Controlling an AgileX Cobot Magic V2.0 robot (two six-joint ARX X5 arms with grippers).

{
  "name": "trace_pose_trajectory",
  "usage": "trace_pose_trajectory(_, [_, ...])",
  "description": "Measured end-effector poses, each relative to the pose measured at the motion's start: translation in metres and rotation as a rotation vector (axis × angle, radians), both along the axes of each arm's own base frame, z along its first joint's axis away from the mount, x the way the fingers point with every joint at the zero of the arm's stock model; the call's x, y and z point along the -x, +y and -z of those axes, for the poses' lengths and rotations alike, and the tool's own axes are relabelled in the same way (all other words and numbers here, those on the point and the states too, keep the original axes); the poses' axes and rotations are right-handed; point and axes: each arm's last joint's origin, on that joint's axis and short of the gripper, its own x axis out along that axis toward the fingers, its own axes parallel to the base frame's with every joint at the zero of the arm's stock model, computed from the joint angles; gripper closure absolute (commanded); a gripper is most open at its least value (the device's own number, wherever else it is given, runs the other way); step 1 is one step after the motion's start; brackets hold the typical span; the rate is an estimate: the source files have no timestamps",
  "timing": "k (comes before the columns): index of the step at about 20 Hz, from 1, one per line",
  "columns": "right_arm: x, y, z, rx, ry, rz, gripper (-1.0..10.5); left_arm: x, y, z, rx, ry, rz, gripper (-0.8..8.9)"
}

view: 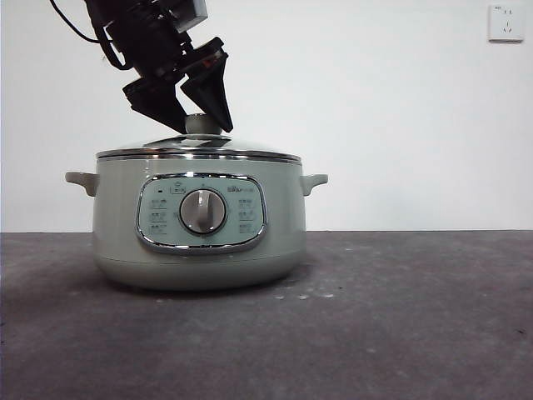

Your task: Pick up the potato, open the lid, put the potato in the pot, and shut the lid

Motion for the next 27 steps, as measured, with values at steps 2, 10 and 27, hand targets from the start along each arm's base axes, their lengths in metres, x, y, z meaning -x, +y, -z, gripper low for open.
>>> trace_pose_trajectory(2, [0.000, 0.000, 0.000, 0.000, 0.000, 0.000, 5.1, 0.001, 0.001, 0.000, -0.005, 0.008, -0.005, 4.26])
trace_pose_trajectory(10, [0.000, 0.000, 0.000, 0.010, -0.007, 0.015, 5.1, 0.055, 0.024, -0.066, 0.043, -0.082, -0.018, 4.27])
trace_pose_trajectory(27, [-0.004, 0.002, 0.000, 0.021, 0.001, 0.020, 5.5, 0.246, 0.097, -0.143, 0.171, -0.009, 0.014, 4.84])
